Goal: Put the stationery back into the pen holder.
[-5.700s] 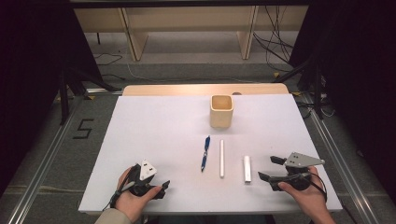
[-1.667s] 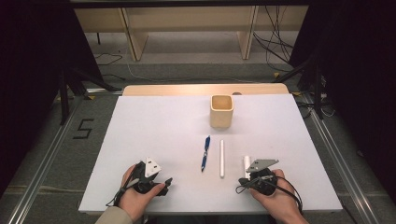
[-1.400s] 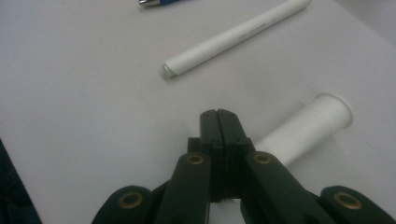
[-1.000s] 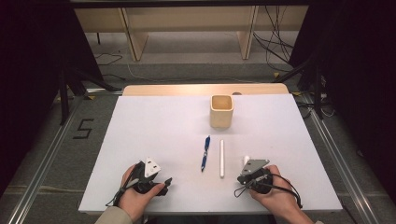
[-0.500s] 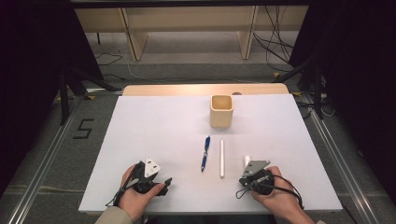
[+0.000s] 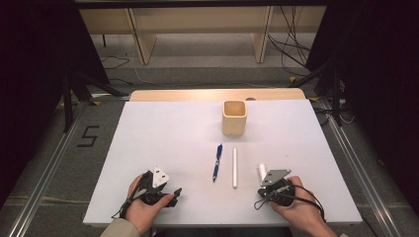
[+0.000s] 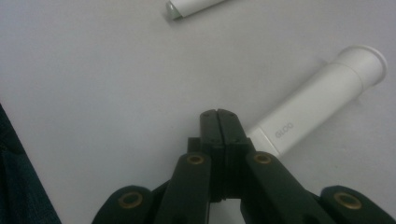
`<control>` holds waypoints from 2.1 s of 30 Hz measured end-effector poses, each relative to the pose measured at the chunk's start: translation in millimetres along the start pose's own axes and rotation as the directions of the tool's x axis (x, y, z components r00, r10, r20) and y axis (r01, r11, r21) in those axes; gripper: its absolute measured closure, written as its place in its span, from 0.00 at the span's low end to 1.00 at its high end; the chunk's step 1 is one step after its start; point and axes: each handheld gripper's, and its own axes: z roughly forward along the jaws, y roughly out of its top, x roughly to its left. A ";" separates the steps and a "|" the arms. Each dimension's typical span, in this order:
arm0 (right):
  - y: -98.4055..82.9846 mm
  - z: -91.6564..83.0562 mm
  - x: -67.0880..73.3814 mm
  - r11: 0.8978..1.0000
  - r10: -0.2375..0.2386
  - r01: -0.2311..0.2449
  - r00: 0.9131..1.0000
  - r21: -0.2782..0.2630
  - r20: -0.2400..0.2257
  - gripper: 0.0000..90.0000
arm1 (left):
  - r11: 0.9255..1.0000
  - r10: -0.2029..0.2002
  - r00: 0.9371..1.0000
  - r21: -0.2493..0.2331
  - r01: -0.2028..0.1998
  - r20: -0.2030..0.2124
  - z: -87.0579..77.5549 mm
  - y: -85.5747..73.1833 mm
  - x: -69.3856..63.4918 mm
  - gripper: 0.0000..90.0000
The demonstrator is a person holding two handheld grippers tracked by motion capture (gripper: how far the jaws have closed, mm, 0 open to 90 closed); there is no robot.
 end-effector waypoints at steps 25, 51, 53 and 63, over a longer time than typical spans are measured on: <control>-2.9 -3.2 -1.9 1.000 -0.007 0.007 1.000 0.025 0.020 1.00 | 1.000 0.000 1.000 0.002 0.000 0.001 -0.3 0.0 0.5 0.24; 45.4 9.5 -46.5 1.000 0.021 -0.022 0.997 0.016 0.078 1.00 | 1.000 -0.002 1.000 0.002 0.002 0.000 -0.3 -0.7 1.8 0.24; 48.2 12.0 -49.9 0.999 0.024 -0.026 0.996 0.024 0.084 1.00 | 1.000 0.002 1.000 0.003 -0.002 0.000 -0.1 -0.6 1.7 0.24; 42.0 3.1 -72.8 0.980 0.197 -0.197 0.968 -0.018 0.153 1.00 | 1.000 -0.006 1.000 0.003 0.006 0.002 -0.1 -0.9 1.2 0.24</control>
